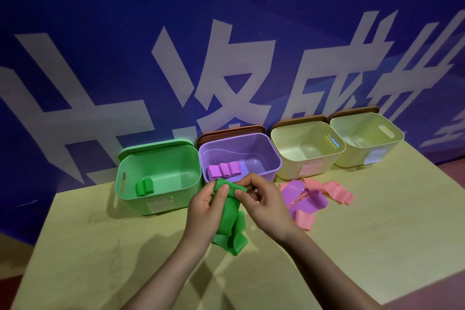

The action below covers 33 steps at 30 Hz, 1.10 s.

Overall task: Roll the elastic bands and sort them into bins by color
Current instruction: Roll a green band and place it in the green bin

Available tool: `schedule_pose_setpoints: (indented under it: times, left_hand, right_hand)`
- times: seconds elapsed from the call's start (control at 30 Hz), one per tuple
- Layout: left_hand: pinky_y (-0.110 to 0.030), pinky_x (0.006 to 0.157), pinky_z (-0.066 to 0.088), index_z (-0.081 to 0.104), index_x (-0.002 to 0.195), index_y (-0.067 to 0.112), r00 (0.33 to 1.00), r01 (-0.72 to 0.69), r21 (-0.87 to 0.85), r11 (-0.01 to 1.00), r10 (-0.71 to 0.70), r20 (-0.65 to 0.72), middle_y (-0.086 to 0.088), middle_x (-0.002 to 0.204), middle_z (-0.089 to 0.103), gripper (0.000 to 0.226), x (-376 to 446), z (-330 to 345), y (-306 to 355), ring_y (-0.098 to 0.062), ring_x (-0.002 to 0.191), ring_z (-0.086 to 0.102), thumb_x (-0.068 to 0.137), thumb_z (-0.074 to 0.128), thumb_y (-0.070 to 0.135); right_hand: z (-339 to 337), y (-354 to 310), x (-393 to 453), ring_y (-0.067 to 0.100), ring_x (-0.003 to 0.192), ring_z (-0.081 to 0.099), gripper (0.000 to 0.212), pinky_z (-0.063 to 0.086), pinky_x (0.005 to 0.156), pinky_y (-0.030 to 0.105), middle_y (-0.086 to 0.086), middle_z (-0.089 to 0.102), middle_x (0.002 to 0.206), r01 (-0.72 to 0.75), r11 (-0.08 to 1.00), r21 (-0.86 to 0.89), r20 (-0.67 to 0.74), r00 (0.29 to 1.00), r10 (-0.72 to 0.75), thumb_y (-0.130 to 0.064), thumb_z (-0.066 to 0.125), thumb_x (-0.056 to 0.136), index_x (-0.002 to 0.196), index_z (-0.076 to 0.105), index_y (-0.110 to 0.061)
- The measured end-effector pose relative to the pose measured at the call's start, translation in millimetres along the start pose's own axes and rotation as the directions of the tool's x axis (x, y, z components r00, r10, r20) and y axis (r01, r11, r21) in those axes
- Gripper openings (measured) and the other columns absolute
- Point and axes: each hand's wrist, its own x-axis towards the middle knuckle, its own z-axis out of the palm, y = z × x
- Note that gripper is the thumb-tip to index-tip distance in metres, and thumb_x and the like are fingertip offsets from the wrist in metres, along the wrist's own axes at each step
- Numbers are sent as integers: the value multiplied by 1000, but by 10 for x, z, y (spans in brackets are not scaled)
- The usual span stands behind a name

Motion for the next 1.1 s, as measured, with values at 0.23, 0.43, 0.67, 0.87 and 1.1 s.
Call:
schedule_pose_setpoints:
  times: [0.23,0.43,0.67,0.87,1.1]
  left_hand:
    - [-35,75,53,74,90,15,915,390,-182,903,-402,-36,-6,84,75,26,60,37,-15,-24,82,70,90,59,37]
    - [-20,46,34,70,86,16,913,389,-147,909,-402,-68,-2,65,54,32,-21,34,17,-14,58,50,92,54,43]
    - [-16,38,31,67,88,10,938,329,-154,932,-341,-62,6,52,48,26,-79,77,105,-3,41,43,95,53,31]
    - [-20,41,36,66,97,7,967,248,-74,966,-241,84,-1,58,58,21,-150,39,180,-11,44,48,97,50,20]
    - [-17,40,36,66,92,14,997,54,109,993,-59,44,1,57,53,21,-210,9,188,-8,47,46,98,46,9]
  right_hand:
    - [58,108,73,6,64,49,9,39,62,15,-4,60,74,15,996,-87,-115,993,-25,-8,67,83,84,68,-17]
    - [5,169,31,8,74,56,22,44,69,15,-7,61,80,185,961,-205,-50,979,-199,-15,67,80,99,74,-26]
    - [-83,113,-93,14,91,62,26,50,78,27,-2,64,95,215,971,-100,48,976,-212,-26,57,88,110,71,-31]
    - [-154,-1,-49,8,80,60,17,50,74,32,9,71,95,-94,991,92,110,990,84,-23,63,89,104,70,-29]
    - [-50,-4,-28,11,64,44,6,37,61,32,10,55,70,31,999,-39,92,995,-28,-31,59,80,77,59,-26]
